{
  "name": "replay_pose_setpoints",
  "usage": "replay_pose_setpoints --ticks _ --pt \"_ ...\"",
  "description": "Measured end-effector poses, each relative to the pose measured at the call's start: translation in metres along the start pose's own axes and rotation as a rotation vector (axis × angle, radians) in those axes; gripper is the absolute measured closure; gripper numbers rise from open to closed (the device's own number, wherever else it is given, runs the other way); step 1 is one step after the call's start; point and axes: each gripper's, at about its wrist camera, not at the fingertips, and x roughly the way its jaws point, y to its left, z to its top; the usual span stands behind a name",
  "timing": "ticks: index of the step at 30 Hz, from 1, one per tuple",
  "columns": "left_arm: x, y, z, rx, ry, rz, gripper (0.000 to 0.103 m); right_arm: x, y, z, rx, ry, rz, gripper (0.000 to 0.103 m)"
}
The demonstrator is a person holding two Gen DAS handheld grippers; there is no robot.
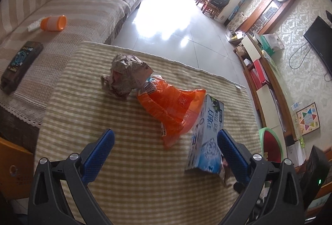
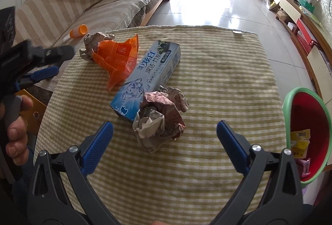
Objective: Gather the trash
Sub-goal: 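Grasp the orange plastic bag with the left tool while the right tool grasps the crumpled brown paper, then lift the orange bag and brown paper and carry them over the red bin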
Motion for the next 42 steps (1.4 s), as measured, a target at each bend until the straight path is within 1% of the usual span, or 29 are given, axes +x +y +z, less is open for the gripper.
replay_pose_setpoints --ticks 5,9,11,13,14,16,17,18,19,20,21,22,23,24,26,32,37,42 --pt "0.041 -0.003 0.012 -0.029 0.037 -0.006 0.008 0.014 0.001 0.002 -0.019 0.007 0.017 0.005" --pt "0.067 -0.003 0.014 -0.024 0.062 0.014 0.009 0.022 0.002 0.005 -0.035 0.007 0.016 0.005" --pt "0.075 -0.002 0.014 -0.035 0.063 0.013 0.010 0.027 -0.002 0.008 -0.031 0.017 0.028 0.012" --pt "0.080 -0.001 0.014 -0.045 0.049 0.005 0.015 0.035 -0.006 0.008 -0.012 0.045 0.055 0.027" --pt "0.082 -0.001 0.013 -0.049 0.039 -0.004 0.019 0.037 -0.009 0.009 -0.002 0.054 0.065 0.030" --pt "0.086 0.001 0.013 -0.049 0.031 -0.014 0.025 0.040 -0.011 0.008 0.011 0.060 0.086 0.032" --pt "0.088 0.001 0.012 -0.046 0.030 -0.012 0.035 0.041 -0.010 0.007 0.008 0.059 0.090 0.033" --pt "0.090 0.001 0.012 -0.045 0.032 -0.008 0.045 0.040 -0.009 0.007 0.002 0.059 0.095 0.038" --pt "0.092 0.002 0.013 -0.046 0.038 -0.005 0.050 0.040 -0.008 0.007 -0.003 0.060 0.105 0.044" --pt "0.094 0.002 0.012 -0.050 0.045 -0.009 0.056 0.038 -0.007 0.006 -0.005 0.060 0.116 0.048" --pt "0.095 0.002 0.013 -0.051 0.048 -0.017 0.061 0.037 -0.006 0.006 -0.006 0.058 0.120 0.058" --pt "0.095 0.000 0.012 -0.044 0.049 -0.014 0.063 0.035 -0.006 0.007 -0.007 0.055 0.119 0.066" --pt "0.094 -0.003 0.011 -0.027 0.048 -0.008 0.070 0.033 -0.005 0.007 -0.008 0.056 0.104 0.068" --pt "0.092 -0.006 0.010 -0.013 0.047 -0.003 0.075 0.032 -0.005 0.007 -0.004 0.062 0.102 0.068" --pt "0.087 -0.008 0.011 0.001 0.047 -0.003 0.078 0.030 -0.007 0.006 0.014 0.066 0.110 0.070" --pt "0.062 -0.008 0.008 0.031 0.035 -0.007 0.079 0.011 -0.013 0.000 0.036 0.045 0.106 0.073" --pt "0.031 -0.016 0.002 0.090 0.016 -0.009 0.079 -0.014 -0.019 -0.004 0.051 0.013 0.107 0.073" --pt "-0.009 -0.029 -0.012 0.170 -0.007 -0.021 0.079 -0.042 -0.025 -0.008 0.061 -0.027 0.109 0.073"
